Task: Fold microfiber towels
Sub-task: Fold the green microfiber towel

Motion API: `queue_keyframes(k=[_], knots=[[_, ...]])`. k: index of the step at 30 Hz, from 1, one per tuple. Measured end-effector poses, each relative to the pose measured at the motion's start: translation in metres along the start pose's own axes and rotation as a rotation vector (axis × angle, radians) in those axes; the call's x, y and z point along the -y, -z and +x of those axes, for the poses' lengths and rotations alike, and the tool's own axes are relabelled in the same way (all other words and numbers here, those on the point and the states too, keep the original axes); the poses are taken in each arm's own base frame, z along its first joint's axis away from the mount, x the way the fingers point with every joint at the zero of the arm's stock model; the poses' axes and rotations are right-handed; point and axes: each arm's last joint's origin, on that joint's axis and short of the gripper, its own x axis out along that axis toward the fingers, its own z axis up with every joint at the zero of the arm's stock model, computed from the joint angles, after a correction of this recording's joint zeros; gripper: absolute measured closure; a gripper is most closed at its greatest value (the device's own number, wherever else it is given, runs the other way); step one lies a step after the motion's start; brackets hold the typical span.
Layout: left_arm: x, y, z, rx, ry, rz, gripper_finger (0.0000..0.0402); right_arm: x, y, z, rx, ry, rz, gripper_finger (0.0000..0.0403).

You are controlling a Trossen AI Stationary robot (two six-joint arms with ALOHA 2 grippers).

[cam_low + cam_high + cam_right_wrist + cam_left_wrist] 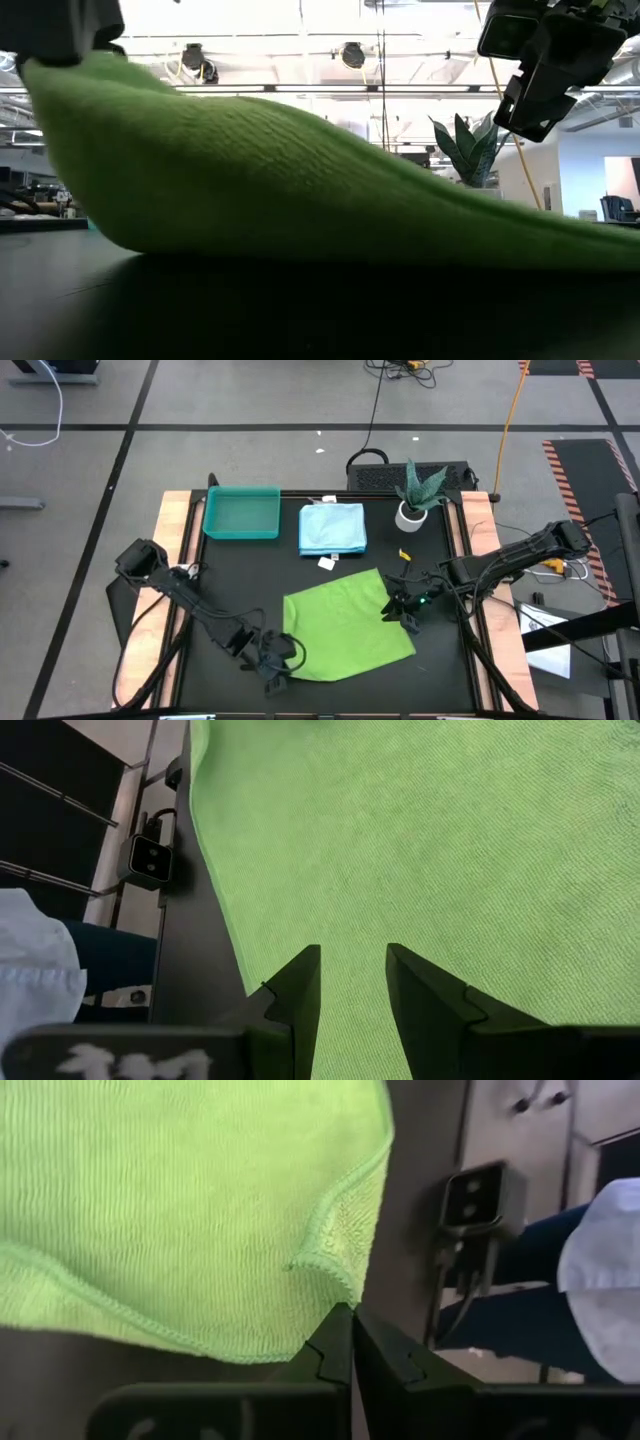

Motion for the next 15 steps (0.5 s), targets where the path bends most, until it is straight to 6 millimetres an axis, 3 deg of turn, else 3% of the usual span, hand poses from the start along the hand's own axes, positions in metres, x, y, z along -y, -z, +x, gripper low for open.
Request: queue_keyframes(k=[6,15], knots=[[-0.0022,0.0071,-0.0002,-0.038,-0.045,-0.039,0.0378,0.0001,0.0001,0.0,0.0,0.0,-0.007,0.0293],[-0.006,0.0046,-0.0001,-0.04,-0.066,-0.111,0.0289,0.0006,-0.0002,0.0,0.011,0.018,-0.02,0.0297]])
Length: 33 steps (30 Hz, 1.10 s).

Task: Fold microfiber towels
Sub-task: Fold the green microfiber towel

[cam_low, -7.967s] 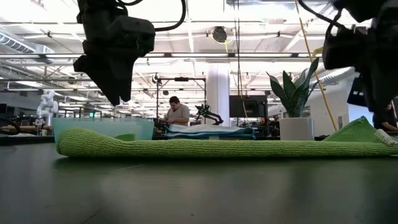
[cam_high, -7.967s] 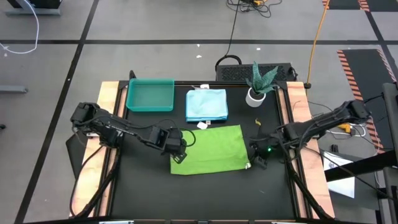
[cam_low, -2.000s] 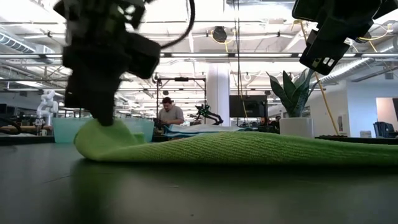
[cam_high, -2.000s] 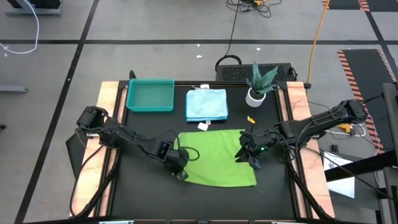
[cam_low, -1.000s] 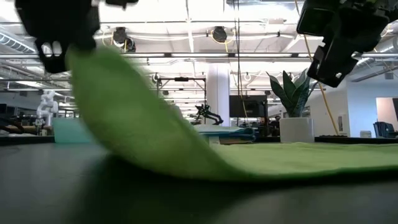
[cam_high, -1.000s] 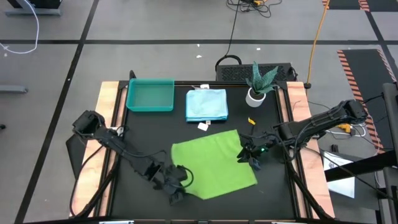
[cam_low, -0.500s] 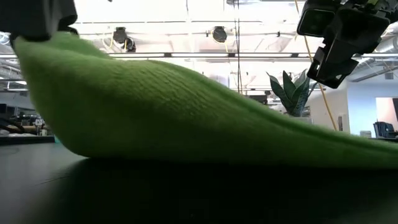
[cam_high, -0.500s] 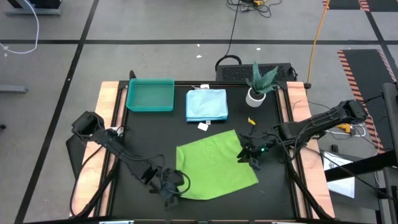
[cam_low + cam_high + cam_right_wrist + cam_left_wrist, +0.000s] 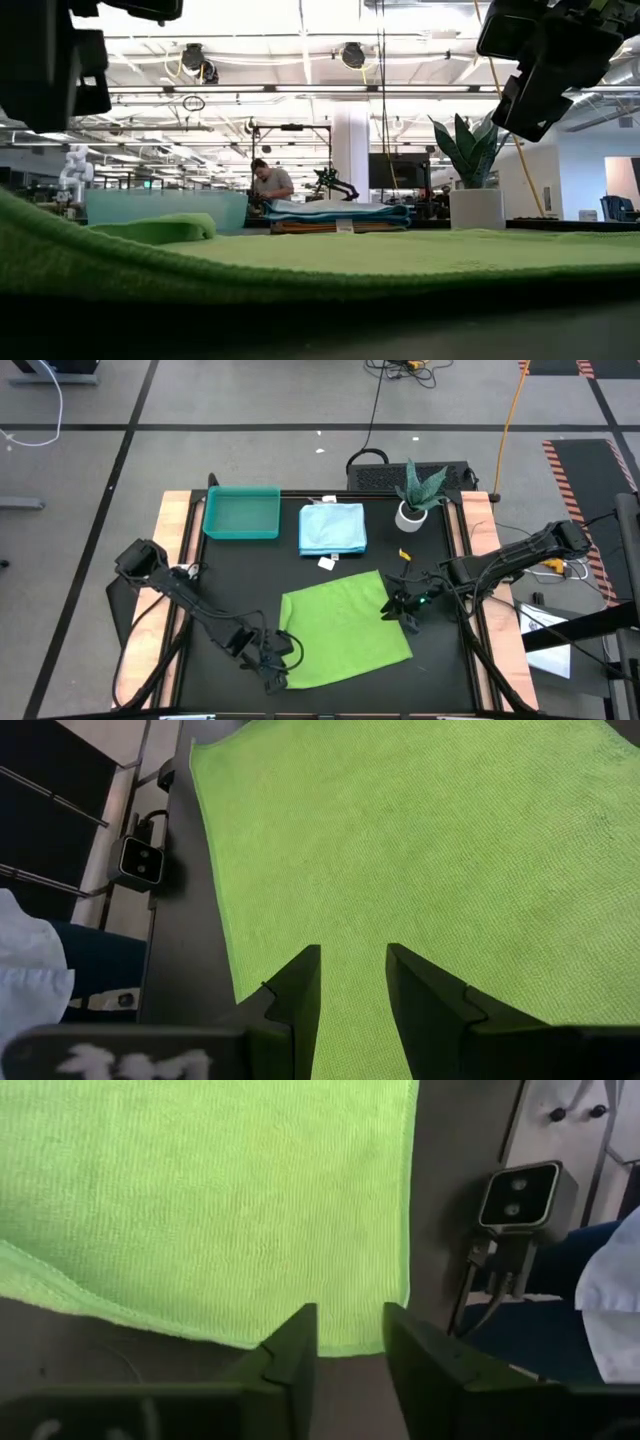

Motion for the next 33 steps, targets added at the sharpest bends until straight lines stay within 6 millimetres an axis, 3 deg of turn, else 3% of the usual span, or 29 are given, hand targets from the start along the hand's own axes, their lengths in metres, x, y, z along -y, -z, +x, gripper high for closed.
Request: queue_keyframes(k=[4,7,12,20,25,30,33], knots=[[-0.002,-0.003,0.0,0.03,-0.017,0.027,0.0252,0.0,0.0,0.0,0.001,0.0,0.0,0.0309],[-0.006,-0.011,-0.001,0.189,-0.109,0.029,0.0241,0.0,-0.001,0.0,0.011,0.002,-0.003,0.0317],[-0.03,-0.033,-0.003,0.322,-0.312,-0.007,0.0241,-0.001,-0.005,0.0,0.083,0.035,-0.01,0.0332],[-0.065,-0.061,0.012,0.168,-0.358,-0.05,0.0277,-0.001,-0.013,-0.001,0.157,0.017,-0.013,0.038],[-0.079,-0.064,0.031,0.062,-0.36,-0.133,0.0303,0.0,-0.013,-0.001,0.152,0.023,-0.005,0.0394],[-0.084,-0.059,0.028,0.032,-0.427,-0.155,0.0338,0.0,-0.013,-0.001,0.152,0.023,-0.003,0.0397],[-0.085,-0.059,0.016,0.044,-0.465,-0.148,0.0364,0.0,-0.013,-0.002,0.153,0.024,-0.001,0.0397]])
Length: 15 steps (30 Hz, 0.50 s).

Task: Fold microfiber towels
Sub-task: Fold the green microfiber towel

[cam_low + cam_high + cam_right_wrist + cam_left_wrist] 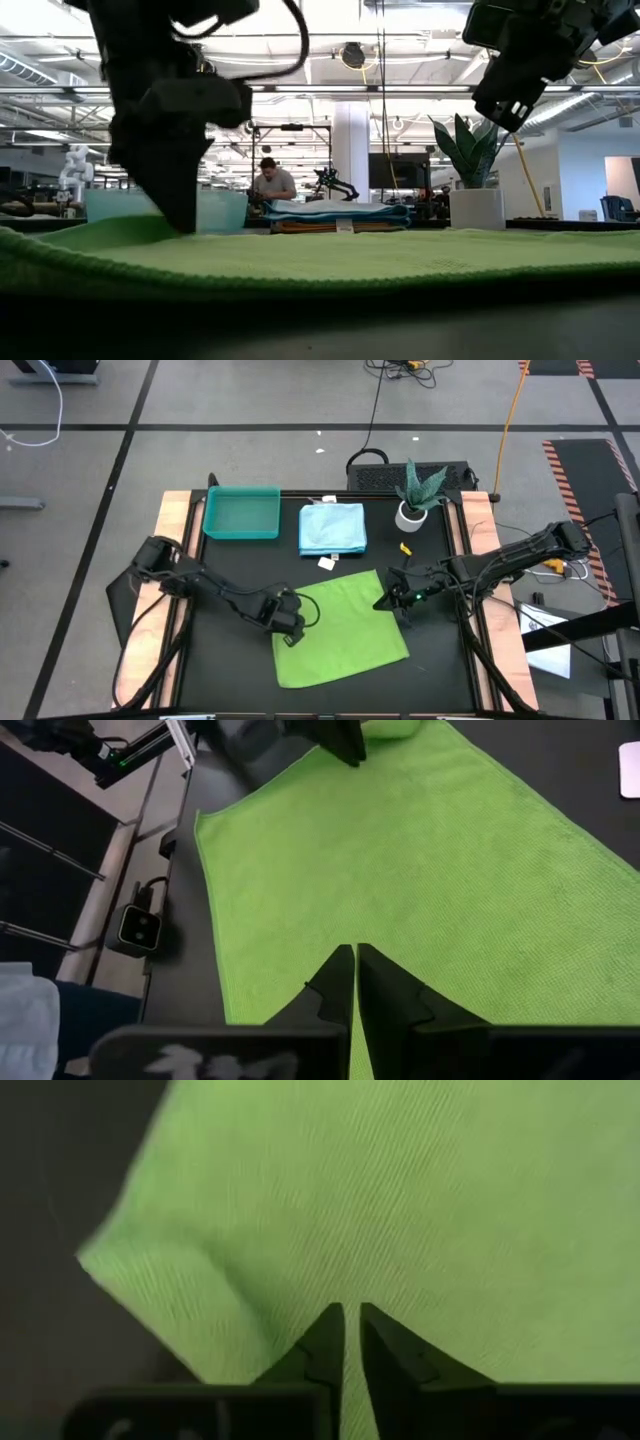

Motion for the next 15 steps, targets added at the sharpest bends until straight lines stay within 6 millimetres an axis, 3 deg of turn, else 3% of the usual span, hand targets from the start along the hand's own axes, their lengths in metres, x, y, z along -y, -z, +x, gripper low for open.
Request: queue_keyframes(k=[4,7,12,15], knots=[[-0.004,-0.003,-0.015,0.04,-0.007,0.001,0.0396,0.001,-0.001,0.0,0.003,0.005,0.004,0.0397],[-0.008,-0.004,-0.026,0.071,-0.02,-0.004,0.0393,0.002,-0.001,0.0,0.006,0.01,0.006,0.0397],[-0.019,0.002,-0.03,0.012,-0.116,-0.011,0.0398,0.003,-0.002,0.0,0.008,0.011,0.005,0.0397],[-0.017,0.001,-0.03,0.019,-0.089,-0.018,0.0395,0.003,-0.001,0.0,0.003,0.014,0.004,0.0397]])
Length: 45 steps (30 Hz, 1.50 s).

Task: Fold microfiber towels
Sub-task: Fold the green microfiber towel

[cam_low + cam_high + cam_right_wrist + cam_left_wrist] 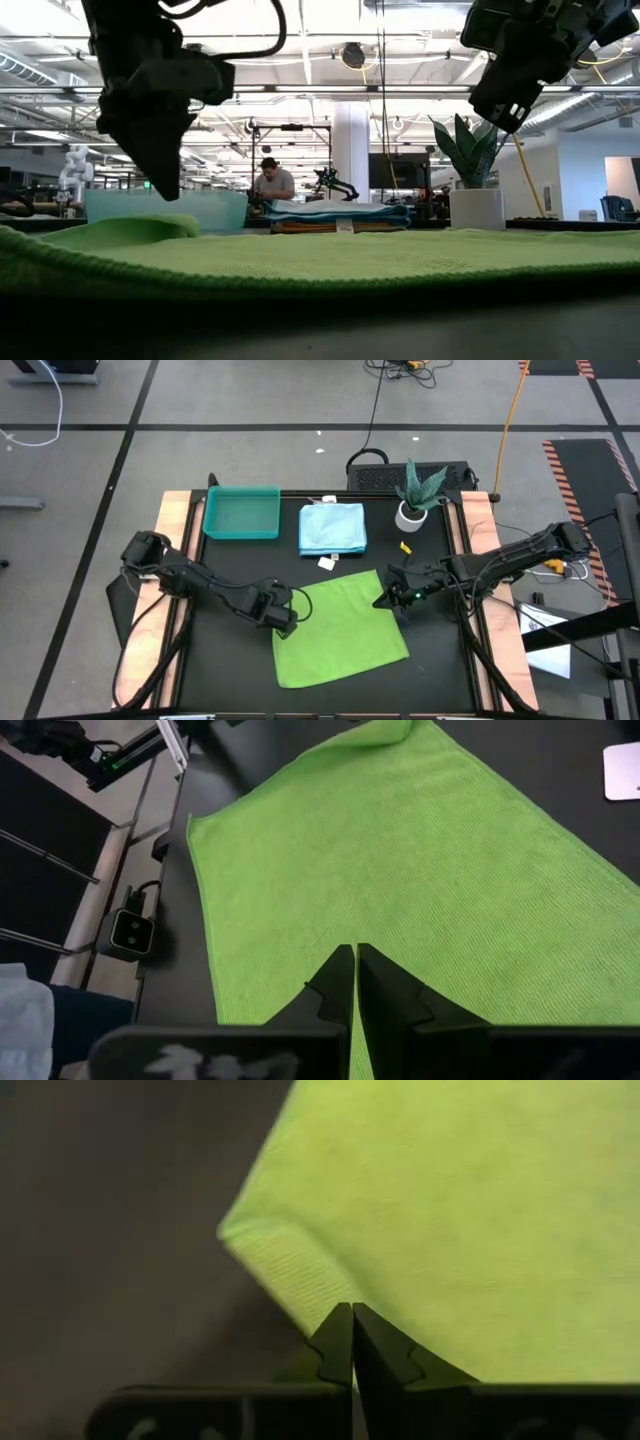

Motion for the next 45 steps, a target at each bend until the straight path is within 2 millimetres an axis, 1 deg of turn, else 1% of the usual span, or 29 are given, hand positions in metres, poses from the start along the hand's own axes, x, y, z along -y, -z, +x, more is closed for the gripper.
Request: queue_keyframes(k=[5,8,22,26,29,32,37,45], knots=[[0.011,-0.005,-0.002,0.021,0.121,0.04,0.0388,0.002,-0.001,0.0,0.006,0.007,0.004,0.0397],[0.01,-0.005,-0.002,0.015,0.112,0.053,0.0398,0.004,-0.002,0.0,0.011,0.013,0.01,0.0397],[0.009,-0.005,-0.001,0.015,0.097,0.042,0.0399,0.006,-0.004,-0.001,0.018,0.019,-0.002,0.0397],[0.008,-0.003,0.006,-0.004,0.066,0.049,0.0398,0.005,-0.004,-0.001,0.02,0.018,-0.006,0.0397],[0.011,-0.004,0.012,-0.007,0.072,0.051,0.0399,0.005,-0.004,0.0,0.02,0.018,-0.01,0.0397],[0.01,-0.001,0.018,-0.033,0.041,0.067,0.0398,0.005,-0.004,-0.001,0.021,0.017,-0.011,0.0397],[0.007,0.001,0.018,-0.053,0.003,0.074,0.0398,0.005,-0.004,0.0,0.019,0.015,-0.011,0.0397],[-0.017,0.013,0.014,-0.185,-0.238,0.059,0.0397,0.005,-0.004,0.0,0.018,0.015,-0.013,0.0397]])
